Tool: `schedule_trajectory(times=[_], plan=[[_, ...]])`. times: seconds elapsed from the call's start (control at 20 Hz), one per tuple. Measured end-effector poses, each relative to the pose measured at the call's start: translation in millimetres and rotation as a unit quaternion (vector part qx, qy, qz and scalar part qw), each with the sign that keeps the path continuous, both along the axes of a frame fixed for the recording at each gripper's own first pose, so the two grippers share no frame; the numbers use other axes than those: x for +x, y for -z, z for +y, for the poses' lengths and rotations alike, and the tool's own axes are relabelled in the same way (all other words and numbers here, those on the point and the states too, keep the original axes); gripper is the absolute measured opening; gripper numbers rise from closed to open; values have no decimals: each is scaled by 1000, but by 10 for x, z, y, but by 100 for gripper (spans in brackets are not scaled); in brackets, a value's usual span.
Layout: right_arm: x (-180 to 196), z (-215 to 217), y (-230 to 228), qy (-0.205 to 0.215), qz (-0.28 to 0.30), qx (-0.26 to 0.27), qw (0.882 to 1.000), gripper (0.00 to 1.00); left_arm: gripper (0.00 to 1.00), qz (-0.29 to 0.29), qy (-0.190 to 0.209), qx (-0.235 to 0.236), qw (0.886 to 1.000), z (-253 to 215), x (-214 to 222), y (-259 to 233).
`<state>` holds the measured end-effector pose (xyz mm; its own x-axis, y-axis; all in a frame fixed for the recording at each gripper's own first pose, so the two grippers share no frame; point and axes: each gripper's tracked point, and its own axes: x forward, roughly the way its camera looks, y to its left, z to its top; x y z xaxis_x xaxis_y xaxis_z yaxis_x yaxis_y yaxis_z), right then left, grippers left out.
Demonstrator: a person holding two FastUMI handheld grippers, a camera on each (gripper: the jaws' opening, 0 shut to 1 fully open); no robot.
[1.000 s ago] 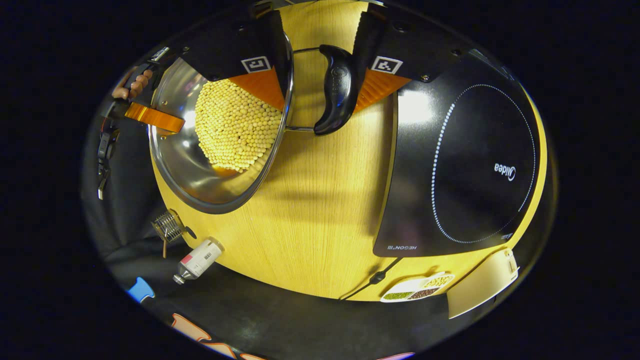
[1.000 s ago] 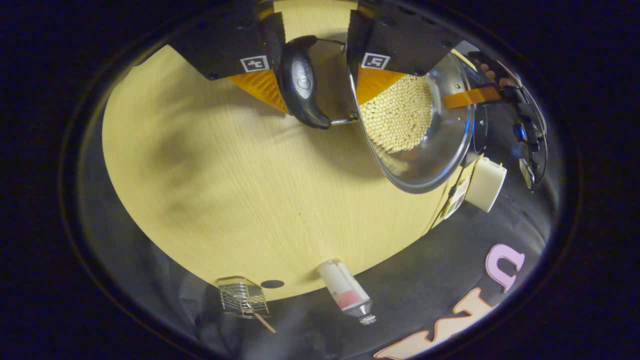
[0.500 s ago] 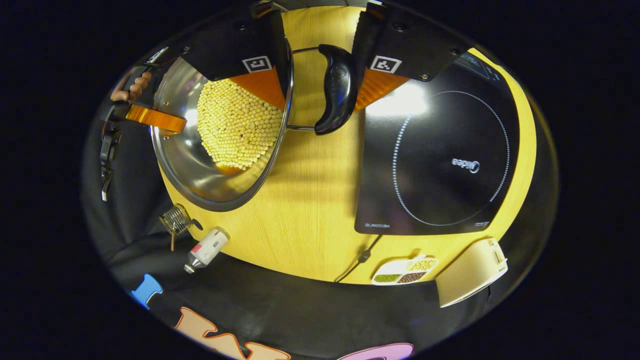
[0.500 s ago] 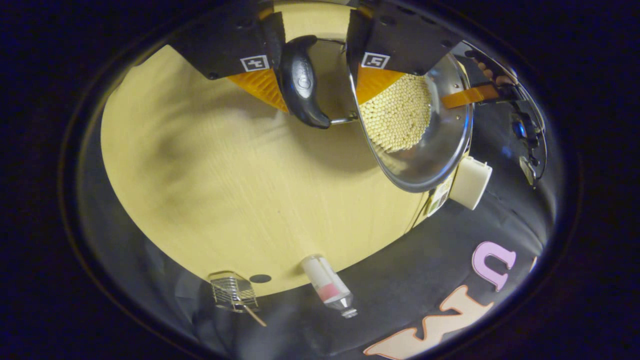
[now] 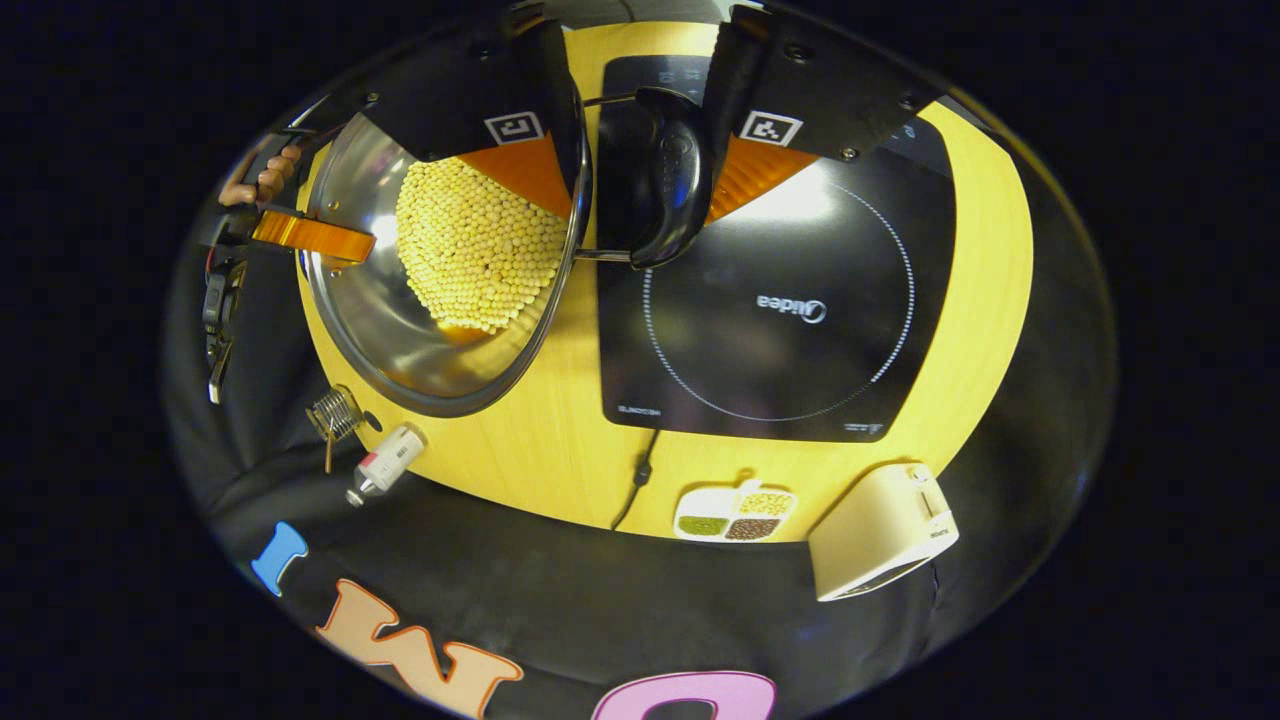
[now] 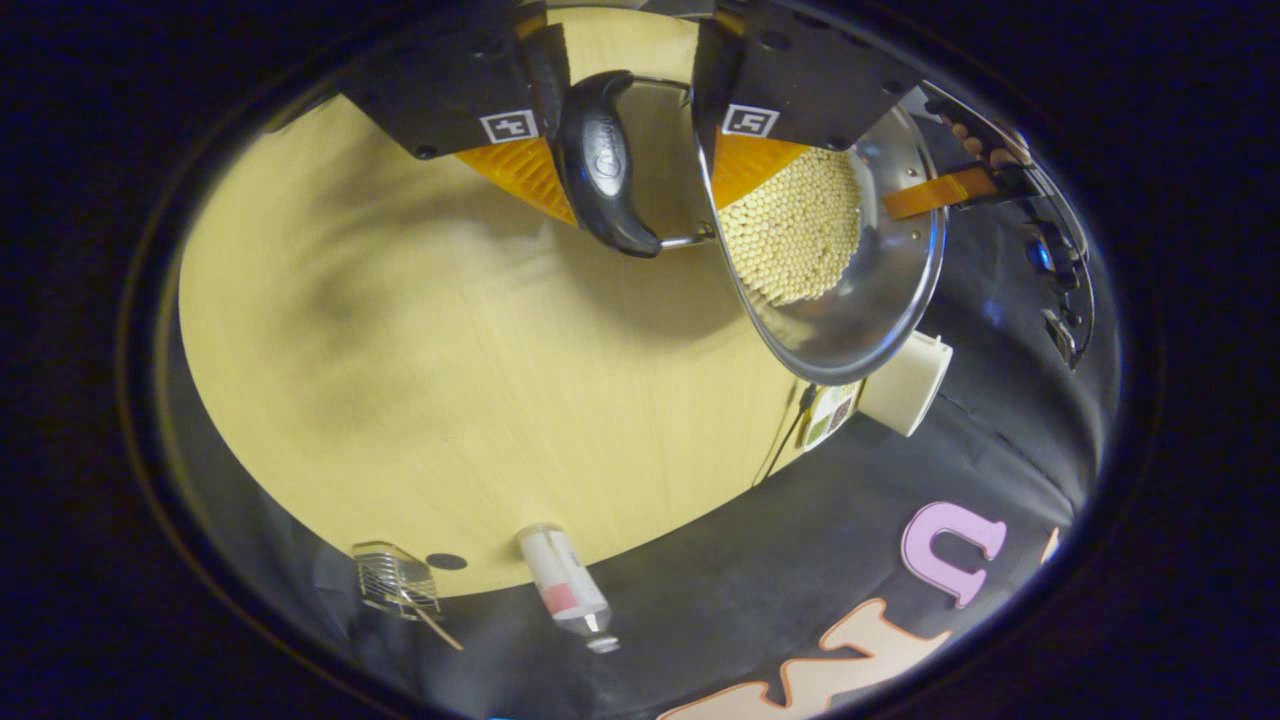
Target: First push the handle of the pot to place it horizontally, then grasp the pot with both hands and set it on the induction cooktop.
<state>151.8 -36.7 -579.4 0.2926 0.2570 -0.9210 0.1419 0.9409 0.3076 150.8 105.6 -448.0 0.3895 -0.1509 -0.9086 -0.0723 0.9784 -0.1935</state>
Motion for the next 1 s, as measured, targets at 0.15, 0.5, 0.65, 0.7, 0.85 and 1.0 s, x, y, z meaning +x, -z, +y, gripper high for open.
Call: schedule_trajectory(times=[0.15,0.5,0.65,0.7,0.85,1.0], plan=[[-26,63,-12,-2,-6,-13,1000,51,57,-6,-3,-13,1000,259,31,-18],[-80,59,-87,5,-8,-33,999,52,56,-23,12,-29,999,902,177,82],[-86,83,-109,5,-2,-40,999,52,57,-17,10,-35,999,1101,137,153],[-81,81,-123,4,-1,-40,999,52,57,-20,11,-35,999,1162,146,157],[-78,56,-132,4,3,-43,999,45,57,-19,8,-37,999,1295,116,208],[-72,56,-169,0,8,-43,999,45,58,-18,7,-38,999,1428,103,249]])
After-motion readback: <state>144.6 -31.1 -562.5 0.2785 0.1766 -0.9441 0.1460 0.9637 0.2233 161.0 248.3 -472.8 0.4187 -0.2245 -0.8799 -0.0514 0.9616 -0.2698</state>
